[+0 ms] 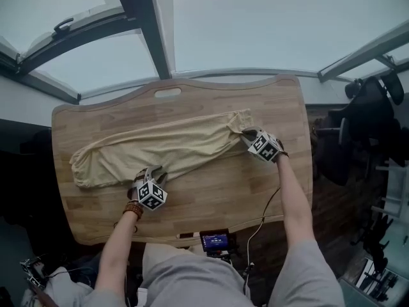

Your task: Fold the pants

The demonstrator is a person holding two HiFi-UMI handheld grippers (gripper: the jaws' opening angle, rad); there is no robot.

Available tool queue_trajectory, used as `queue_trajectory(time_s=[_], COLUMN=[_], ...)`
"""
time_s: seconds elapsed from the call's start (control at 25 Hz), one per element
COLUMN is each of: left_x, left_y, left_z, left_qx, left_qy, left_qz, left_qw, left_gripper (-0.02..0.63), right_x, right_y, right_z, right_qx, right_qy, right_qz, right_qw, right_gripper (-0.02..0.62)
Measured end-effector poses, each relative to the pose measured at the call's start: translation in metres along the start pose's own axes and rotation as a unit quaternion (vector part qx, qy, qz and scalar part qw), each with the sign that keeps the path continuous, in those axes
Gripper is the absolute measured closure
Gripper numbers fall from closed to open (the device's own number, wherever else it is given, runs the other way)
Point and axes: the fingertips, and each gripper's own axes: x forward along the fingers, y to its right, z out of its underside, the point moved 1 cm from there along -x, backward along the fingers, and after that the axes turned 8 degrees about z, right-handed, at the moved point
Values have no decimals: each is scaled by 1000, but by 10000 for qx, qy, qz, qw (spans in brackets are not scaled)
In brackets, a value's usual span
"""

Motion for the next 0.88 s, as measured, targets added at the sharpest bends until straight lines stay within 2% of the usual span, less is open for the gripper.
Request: queue_trajectory(time_s=[0.04, 0.08, 0.16, 0.2, 0.24, 0.32, 0.36, 0.4, 0.44, 0.48, 0.52, 0.56, 0.64, 0.68, 0.72, 0.8, 0.88], left_x=[2, 2, 2, 2, 1, 0, -1, -4, -6, -9, -10, -10, -7, -3, 0, 3, 3], left_y=[-1, -3, -5, -5, -4, -3, -3, -2, -2, -1, 1, 4, 13, 18, 22, 26, 28], left_z=[0, 0, 1, 2, 3, 3, 2, 0, -3, -6, -7, -7, -3, 0, 1, 2, 3], left_qx=[-101, -216, -409, -471, -506, -456, -374, -283, -209, -162, -125, -81, -5, -8, -52, -262, -563], left_qy=[41, 95, 168, 178, 170, 100, 60, 49, 73, 108, 123, 100, -21, -77, -103, -48, 58], left_qz=[38, 69, 109, 119, 123, 104, 79, 48, 21, 3, 0, 16, 111, 159, 186, 180, 164], left_qw=[9999, 9997, 9990, 9987, 9985, 9989, 9993, 9996, 9998, 9998, 9998, 9999, 9999, 9998, 9998, 9995, 9983], left_gripper=[471, 471, 471, 471, 471, 471, 469, 469, 469, 469, 469, 469, 469, 469, 469, 484, 514], right_x=[-7, -14, -21, -22, -23, -31, -38, -45, -51, -56, -58, -56, -45, -38, -32, -23, -19], right_y=[8, 15, 27, 35, 47, 74, 84, 90, 91, 85, 73, 57, 23, 12, 9, 13, 16], right_z=[-6, -8, 6, 21, 41, 83, 103, 118, 128, 131, 130, 125, 111, 105, 100, 94, 89], right_qx=[764, 1527, 2843, 3426, 4013, 5091, 5385, 5440, 5324, 5171, 5084, 5089, 5181, 5179, 5138, 4988, 4668], right_qy=[247, 462, 585, 537, 479, 372, 293, 203, 134, 119, 163, 240, 379, 407, 405, 256, -110], right_qz=[-165, -386, -815, -836, -667, 19, 443, 864, 1195, 1341, 1261, 1004, 428, 320, 383, 775, 1081], right_qw=[9966, 9864, 9535, 9342, 9123, 8599, 8409, 8344, 8379, 8453, 8517, 8546, 8534, 8539, 8561, 8628, 8777], right_gripper=[575, 575, 573, 571, 571, 571, 562, 563, 563, 562, 552, 534, 438, 397, 379, 402, 494])
